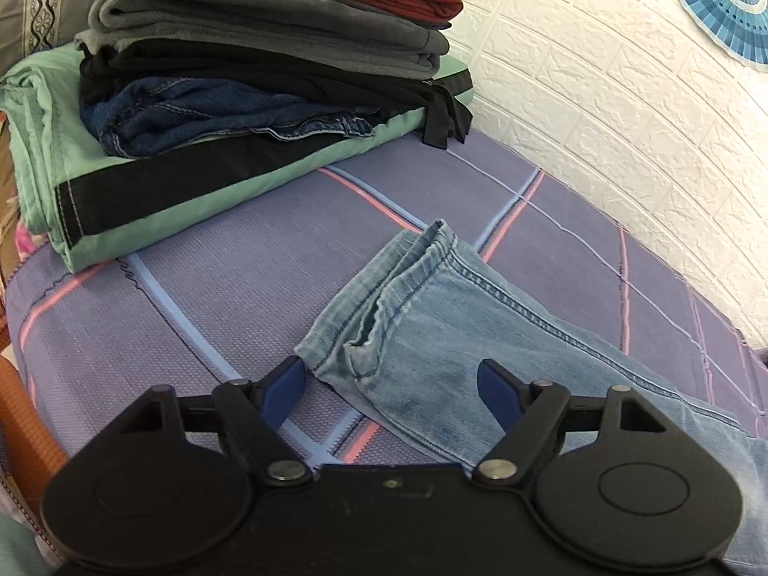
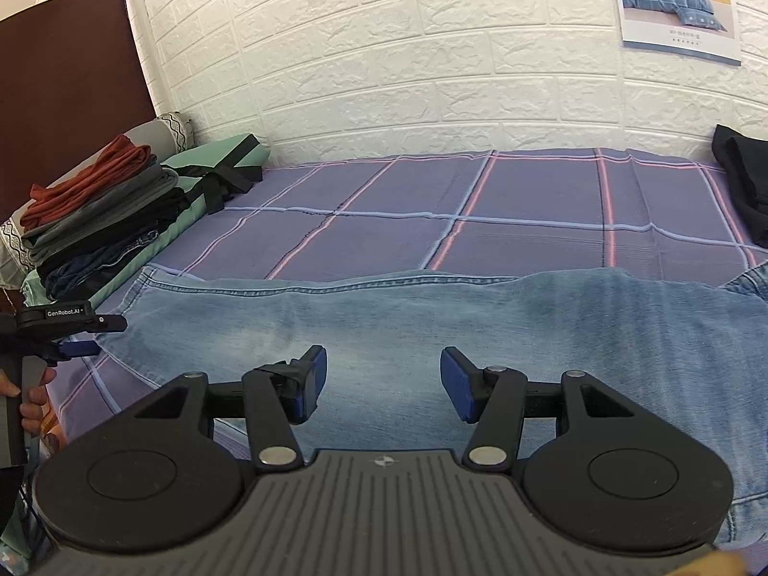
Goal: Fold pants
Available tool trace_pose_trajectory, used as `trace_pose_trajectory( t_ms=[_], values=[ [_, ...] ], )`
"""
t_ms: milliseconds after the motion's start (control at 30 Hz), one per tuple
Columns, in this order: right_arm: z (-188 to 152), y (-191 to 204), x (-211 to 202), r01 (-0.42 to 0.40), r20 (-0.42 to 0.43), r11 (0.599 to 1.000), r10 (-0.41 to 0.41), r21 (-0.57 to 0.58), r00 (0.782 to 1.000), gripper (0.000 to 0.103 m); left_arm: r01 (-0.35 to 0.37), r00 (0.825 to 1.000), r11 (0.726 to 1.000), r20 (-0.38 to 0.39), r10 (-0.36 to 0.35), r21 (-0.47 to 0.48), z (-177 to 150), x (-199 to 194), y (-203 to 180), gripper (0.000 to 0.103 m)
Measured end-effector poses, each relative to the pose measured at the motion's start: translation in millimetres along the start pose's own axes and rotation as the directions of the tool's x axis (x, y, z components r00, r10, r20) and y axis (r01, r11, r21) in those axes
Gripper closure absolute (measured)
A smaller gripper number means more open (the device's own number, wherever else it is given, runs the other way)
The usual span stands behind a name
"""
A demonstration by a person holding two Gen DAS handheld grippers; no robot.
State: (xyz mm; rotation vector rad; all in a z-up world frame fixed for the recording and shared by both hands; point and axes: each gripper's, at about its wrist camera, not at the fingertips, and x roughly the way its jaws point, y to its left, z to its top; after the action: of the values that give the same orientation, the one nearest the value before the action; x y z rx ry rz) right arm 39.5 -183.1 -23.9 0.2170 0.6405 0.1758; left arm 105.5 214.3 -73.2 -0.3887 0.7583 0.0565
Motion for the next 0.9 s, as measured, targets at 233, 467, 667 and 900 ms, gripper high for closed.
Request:
trace_pose_trajectory(
  t_ms=[233, 467, 667, 900],
  values=[
    [-3.0, -1.1, 11.7, -0.006, -0.042, 0.999, 0.008, 0.044, 0.999, 0.014, 0.071, 0.997, 0.997, -0.012, -0.071, -0.005, 2.3, -2.7, 3.0, 0.000],
    [-5.0, 6.7, 20.2, -0.042, -0.074, 0.998, 0.045, 0.041, 0.996, 0.014, 0.092, 0.995, 0.991, -0.017, -0.094, -0.097, -0.8, -1.8, 24.8, 0.000],
    [-6.3, 25.5, 30.3, -0.098, -0.099, 0.995, 0.100, 0.027, 0.990, 0.014, 0.097, 0.995, 0.993, 0.007, -0.097, -0.073, 4.8, 1.2, 17.2, 0.000],
    [-6.7, 42.3, 39.3, -0.133, -0.120, 0.991, 0.133, 0.014, 0.984, 0.014, 0.130, 0.991, 0.988, 0.028, -0.128, -0.088, 0.5, 8.4, 17.5, 0.000]
  ],
)
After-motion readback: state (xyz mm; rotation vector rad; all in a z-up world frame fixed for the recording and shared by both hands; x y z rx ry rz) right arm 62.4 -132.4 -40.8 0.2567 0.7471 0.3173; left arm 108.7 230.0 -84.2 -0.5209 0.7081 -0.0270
